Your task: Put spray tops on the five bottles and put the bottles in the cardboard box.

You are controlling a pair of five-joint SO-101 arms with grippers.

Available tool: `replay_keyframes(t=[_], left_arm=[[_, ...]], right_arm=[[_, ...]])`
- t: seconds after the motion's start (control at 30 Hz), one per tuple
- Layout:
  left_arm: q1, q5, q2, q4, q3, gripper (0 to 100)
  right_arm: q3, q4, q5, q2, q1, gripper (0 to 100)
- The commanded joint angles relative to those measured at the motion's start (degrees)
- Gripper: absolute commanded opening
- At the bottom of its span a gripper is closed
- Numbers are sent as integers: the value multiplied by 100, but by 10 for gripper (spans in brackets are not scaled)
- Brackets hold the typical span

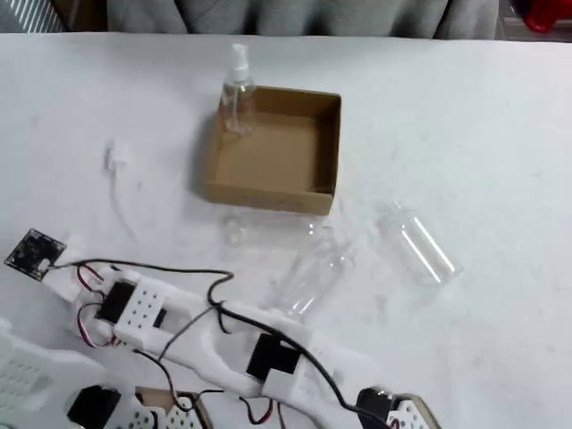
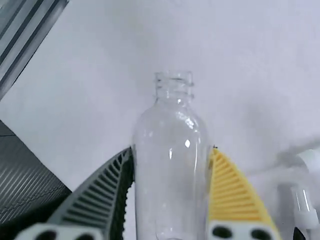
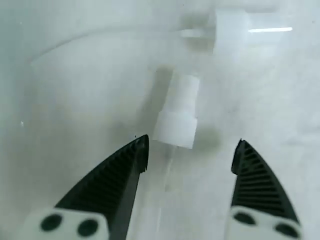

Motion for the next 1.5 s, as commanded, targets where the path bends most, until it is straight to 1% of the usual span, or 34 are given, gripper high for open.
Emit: replay_keyframes(t=[0.0,0.1,0.43,0.63,0.7,0.8,0.83,0.93,1.07,1.2,1.3,1.47], left_arm=[[-92,-18,-75,-88,-360,57],[-92,-18,-75,-79,-369,57],[-92,-9,-75,-44,-325,57],[-84,-9,-75,-44,-325,57],[-84,-9,-75,-44,-325,57],[-92,-9,-75,-35,-325,57],[-92,-9,-84,-35,-325,57],[-92,-9,-110,-35,-325,56],[-84,-9,-119,-26,-325,56],[13,0,-119,88,-369,56],[251,9,-145,132,-334,55],[725,519,-593,132,-325,55]], right_arm=[[-448,-66,9,171,-48,238],[-1020,207,9,549,-48,235],[-3332,2026,-35,1552,-145,234],[-3903,2123,-35,2149,-259,228],[-4185,2229,-26,2325,-233,173],[-4589,2422,9,2554,-171,34],[-4703,2475,9,2633,-154,6],[-4967,2695,-26,2782,-57,51],[-5327,3099,-26,2870,48,12],[-5697,3635,-26,2835,136,15],[-6259,4259,9,2782,215,15],[-7815,5648,18,2659,558,15]])
